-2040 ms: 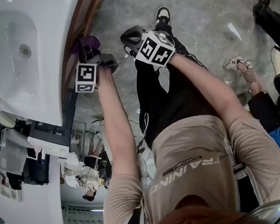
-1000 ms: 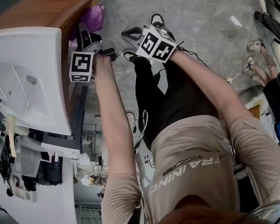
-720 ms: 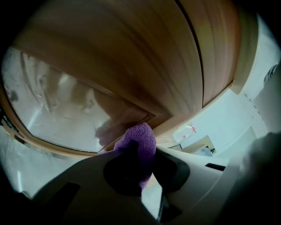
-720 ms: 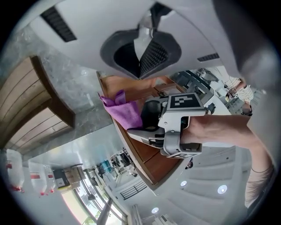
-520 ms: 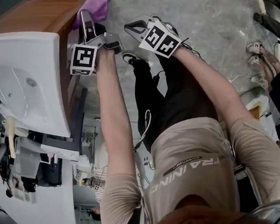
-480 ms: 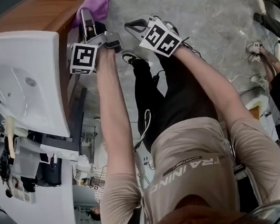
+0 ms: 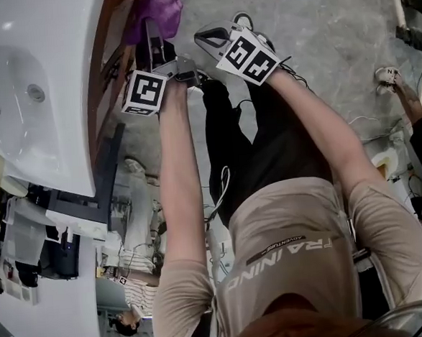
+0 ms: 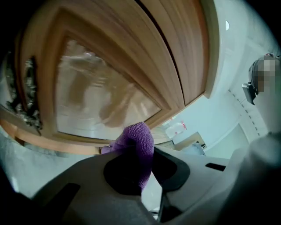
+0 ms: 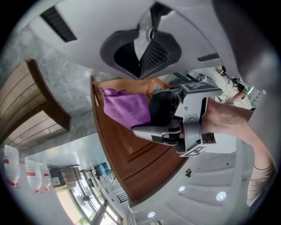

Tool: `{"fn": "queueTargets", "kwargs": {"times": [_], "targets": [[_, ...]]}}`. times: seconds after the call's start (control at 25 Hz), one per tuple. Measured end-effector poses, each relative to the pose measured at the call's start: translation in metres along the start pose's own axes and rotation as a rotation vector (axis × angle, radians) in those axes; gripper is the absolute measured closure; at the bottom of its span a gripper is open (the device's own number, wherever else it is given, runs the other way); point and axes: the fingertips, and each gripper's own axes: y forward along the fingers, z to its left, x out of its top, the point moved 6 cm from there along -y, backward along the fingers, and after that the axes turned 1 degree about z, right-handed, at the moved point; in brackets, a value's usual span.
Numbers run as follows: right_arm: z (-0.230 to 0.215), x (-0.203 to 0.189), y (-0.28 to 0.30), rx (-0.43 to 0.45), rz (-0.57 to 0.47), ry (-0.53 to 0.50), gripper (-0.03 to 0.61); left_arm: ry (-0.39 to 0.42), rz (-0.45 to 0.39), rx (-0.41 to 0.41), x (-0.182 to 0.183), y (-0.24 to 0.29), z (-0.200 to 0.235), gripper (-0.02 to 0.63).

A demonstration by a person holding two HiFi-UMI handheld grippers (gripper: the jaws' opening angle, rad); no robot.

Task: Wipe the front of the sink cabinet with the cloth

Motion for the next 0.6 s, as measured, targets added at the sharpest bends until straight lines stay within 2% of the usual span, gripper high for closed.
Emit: {"fn": "queueTargets", "kwargs": {"times": [0.28, 0.6], "targets": [[0.091, -0.014, 0.055, 0.056, 0.065, -0.048, 0.566, -0.056, 0.001, 0.121, -0.013, -0.119, 0.091, 0.574], [0.193, -0.014, 0.14, 0.175, 0.126, -0.183, 0.566, -0.103, -0.048, 0.284, -0.006, -0.243, 0.207, 0.574]]}}
